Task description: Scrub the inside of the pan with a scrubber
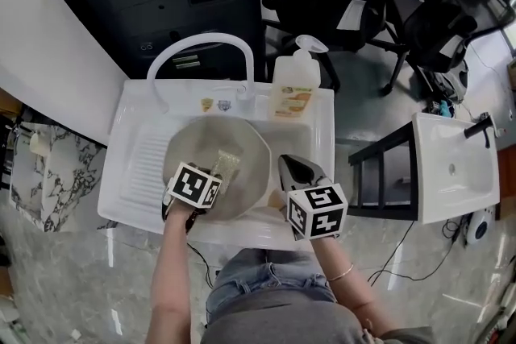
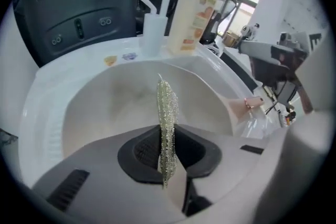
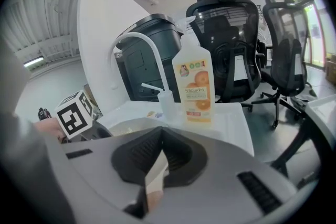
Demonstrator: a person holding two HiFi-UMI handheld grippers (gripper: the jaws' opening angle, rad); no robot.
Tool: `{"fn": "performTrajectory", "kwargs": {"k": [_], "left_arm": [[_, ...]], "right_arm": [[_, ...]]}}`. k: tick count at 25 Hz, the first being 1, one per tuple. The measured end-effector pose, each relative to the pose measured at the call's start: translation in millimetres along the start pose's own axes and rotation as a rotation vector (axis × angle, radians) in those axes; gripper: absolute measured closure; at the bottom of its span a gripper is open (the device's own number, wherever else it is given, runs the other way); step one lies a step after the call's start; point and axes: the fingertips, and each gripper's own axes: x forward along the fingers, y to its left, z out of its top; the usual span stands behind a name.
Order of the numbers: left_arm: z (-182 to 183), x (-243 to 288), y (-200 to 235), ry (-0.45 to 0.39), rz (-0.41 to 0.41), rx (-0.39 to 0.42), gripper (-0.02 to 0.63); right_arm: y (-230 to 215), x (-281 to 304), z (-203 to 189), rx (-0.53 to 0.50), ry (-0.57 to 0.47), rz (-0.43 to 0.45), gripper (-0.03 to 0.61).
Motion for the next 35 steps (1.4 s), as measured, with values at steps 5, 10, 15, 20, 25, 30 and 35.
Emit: {"fn": "performTrajectory", "kwargs": {"k": [5, 10, 15, 20, 25, 30, 35], "left_arm": [[12.8, 9.5, -39.5, -0.011, -0.175, 0.021, 0.554], [15.8, 18.9, -59.9, 0.074, -0.317, 0.052, 0.554], [-0.3, 42.0, -49.7, 0.220, -0.304, 0.088, 0.557], [-20.1, 54.5, -34.6, 0.348, -0.230, 0.144, 0.557], [-43.9, 56.1, -20.2, 0.469, -0.134, 0.255, 0.557], [-61.2, 48.6, -8.0, 0.534, -0.078, 0.324, 0.557], [-71.2, 42.0, 10.5, 0.572, -0.015, 0.368, 0.557]], "right_arm": [[-7.5, -10.1, -4.3, 0.016, -0.002, -0.029, 0.568], [-14.1, -15.0, -3.6, 0.030, -0.010, -0.050, 0.568], [-16.9, -15.3, -5.2, 0.037, -0.005, -0.059, 0.568], [-17.5, -10.2, -5.8, 0.038, 0.002, -0.063, 0.568], [-14.1, -3.0, -1.0, 0.030, 0.006, -0.053, 0.568], [-6.2, 6.1, 0.1, 0.021, 0.013, -0.034, 0.568], [4.8, 14.8, 1.6, 0.006, 0.026, -0.011, 0.568]]}}
